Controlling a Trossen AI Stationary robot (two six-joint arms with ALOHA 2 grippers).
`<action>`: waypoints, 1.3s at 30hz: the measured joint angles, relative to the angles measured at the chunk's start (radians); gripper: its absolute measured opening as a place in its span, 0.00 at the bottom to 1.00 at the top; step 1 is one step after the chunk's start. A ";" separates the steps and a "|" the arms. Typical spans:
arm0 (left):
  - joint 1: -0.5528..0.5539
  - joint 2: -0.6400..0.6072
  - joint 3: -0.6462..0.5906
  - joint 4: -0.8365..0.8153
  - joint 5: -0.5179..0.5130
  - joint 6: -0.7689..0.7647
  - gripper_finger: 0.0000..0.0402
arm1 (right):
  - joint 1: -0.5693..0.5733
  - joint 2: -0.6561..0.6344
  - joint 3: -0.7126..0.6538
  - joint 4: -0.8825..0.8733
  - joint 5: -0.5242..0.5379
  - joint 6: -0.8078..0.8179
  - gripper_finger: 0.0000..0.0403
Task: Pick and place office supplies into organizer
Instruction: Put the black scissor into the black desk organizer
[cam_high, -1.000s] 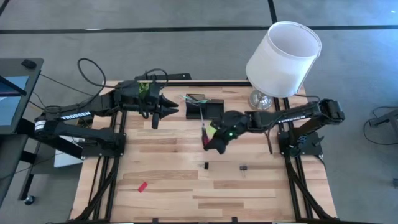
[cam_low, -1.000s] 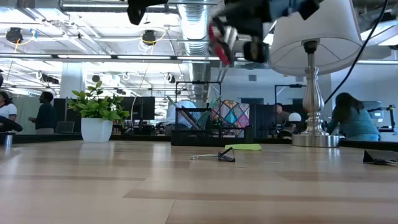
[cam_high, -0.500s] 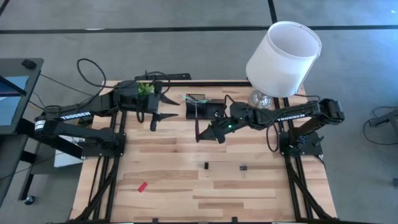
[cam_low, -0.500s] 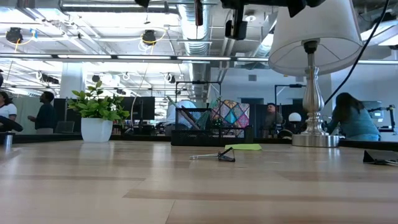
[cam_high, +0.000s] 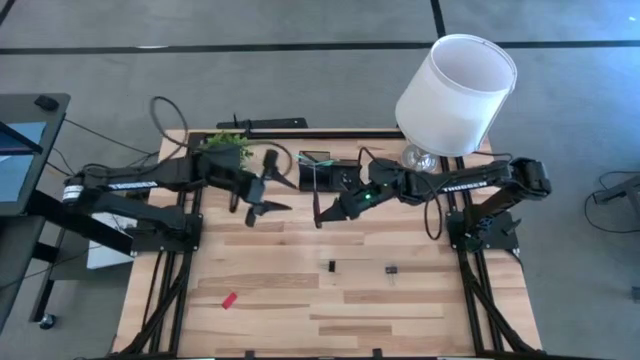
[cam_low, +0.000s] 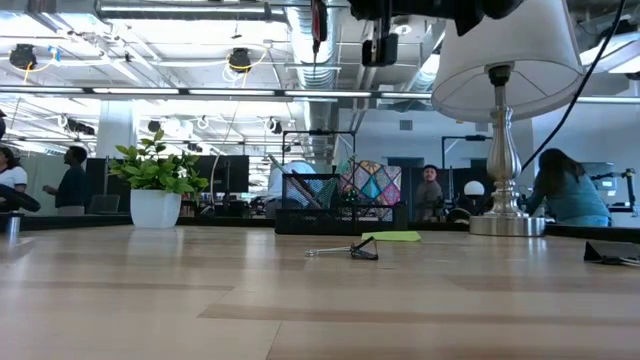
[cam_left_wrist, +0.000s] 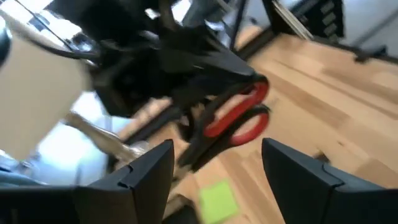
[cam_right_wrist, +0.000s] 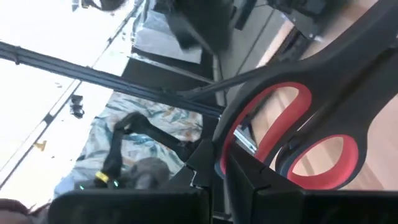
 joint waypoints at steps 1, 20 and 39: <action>-0.009 0.019 0.000 -0.008 -0.008 0.000 0.59 | -0.004 0.010 0.000 0.005 -0.002 0.010 0.04; -0.022 0.103 -0.001 0.019 -0.219 0.097 0.52 | -0.013 0.108 -0.002 0.369 -0.114 0.192 0.04; -0.023 0.138 -0.001 0.030 -0.228 0.101 0.21 | -0.014 0.108 -0.002 0.362 -0.130 0.143 0.05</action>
